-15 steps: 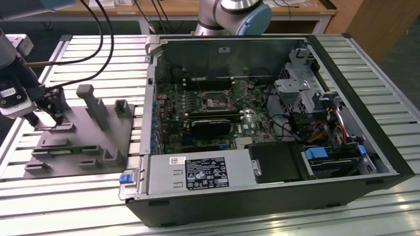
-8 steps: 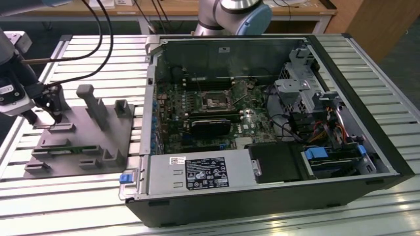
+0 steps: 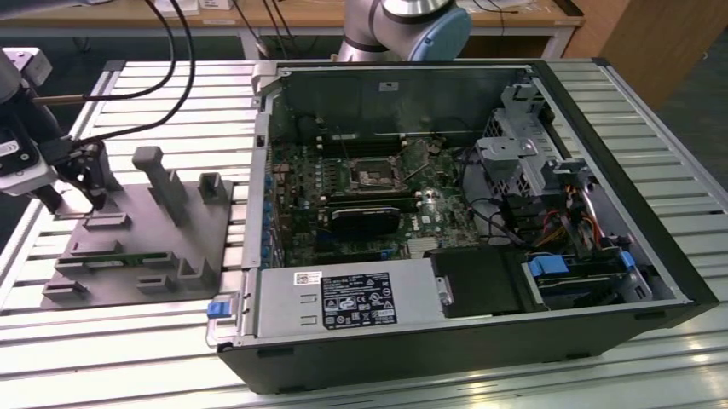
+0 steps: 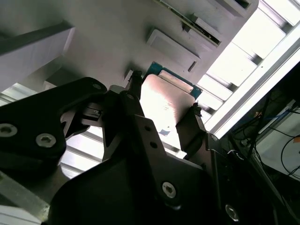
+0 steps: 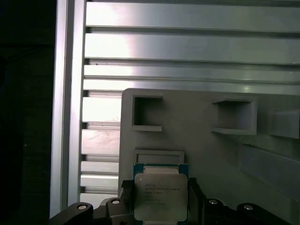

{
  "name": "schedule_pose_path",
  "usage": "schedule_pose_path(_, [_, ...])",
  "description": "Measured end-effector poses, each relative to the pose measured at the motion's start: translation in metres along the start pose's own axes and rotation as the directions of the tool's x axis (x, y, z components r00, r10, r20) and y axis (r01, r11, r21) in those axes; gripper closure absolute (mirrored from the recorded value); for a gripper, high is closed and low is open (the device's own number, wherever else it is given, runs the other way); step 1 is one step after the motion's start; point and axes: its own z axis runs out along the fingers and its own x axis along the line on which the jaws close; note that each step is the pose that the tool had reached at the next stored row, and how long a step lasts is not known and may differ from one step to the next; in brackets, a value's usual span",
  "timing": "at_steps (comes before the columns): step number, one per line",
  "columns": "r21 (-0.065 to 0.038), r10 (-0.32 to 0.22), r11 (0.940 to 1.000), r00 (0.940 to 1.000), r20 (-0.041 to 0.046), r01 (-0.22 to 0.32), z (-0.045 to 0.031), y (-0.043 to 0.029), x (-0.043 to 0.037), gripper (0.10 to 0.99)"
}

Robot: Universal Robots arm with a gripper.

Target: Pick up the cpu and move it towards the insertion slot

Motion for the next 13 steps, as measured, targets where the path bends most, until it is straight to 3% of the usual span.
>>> schedule_pose_path(13, [0.001,0.0,1.0,1.0,0.0,0.0,-0.0113,0.0017,0.0001,0.541])
